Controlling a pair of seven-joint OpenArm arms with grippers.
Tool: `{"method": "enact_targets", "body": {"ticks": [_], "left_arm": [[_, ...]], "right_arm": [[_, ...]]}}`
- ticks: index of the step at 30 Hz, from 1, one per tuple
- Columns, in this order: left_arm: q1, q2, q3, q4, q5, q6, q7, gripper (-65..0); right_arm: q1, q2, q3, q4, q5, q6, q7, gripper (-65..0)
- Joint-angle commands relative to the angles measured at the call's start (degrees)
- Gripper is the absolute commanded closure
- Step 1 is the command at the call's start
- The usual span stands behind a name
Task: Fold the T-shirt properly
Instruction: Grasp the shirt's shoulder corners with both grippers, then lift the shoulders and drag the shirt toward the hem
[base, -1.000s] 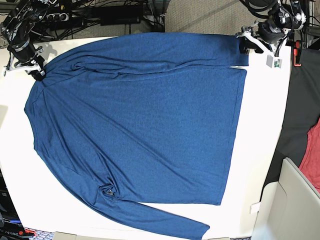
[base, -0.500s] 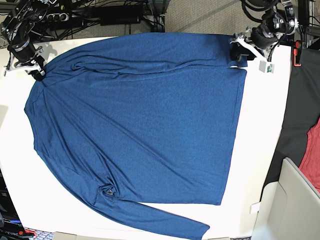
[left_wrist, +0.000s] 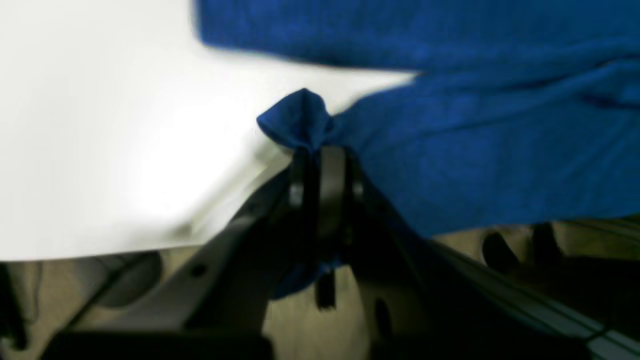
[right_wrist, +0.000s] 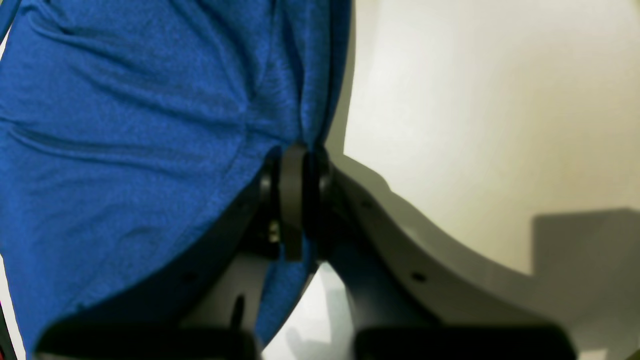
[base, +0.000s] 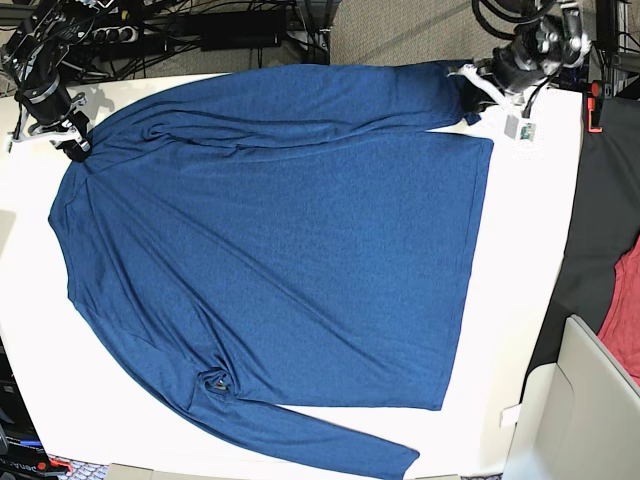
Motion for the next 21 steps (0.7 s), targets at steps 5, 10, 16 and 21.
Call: {"method": "enact_targets", "body": {"ticks": [5,10,16,21], "left_arm": [[0.2,-0.6,-1.0,5.0,-0.5,-0.1,-0.9,0.0],[-1.6,-0.5,-0.8,5.2,-0.6,-0.1,-0.9,0.0],[-8.3,-0.4,-0.4,5.1,-0.6,-0.1,-0.9,-0.1],[-15.2,-0.4,-0.3,4.7,-0.6,-0.1,3.0,-0.1]], "right_arm": [[0.1,0.5,0.1,0.5,0.3,-0.1,-0.2,-1.6],[0.1,0.5,0.1,0.5,0.3,-0.1,-0.2,-1.6],[1.0,0.5,0.1,0.3,0.3,-0.1,0.0,-1.6],[2.6,0.4,0.1,0.3,0.3,-0.1,0.1,-1.6]]}}
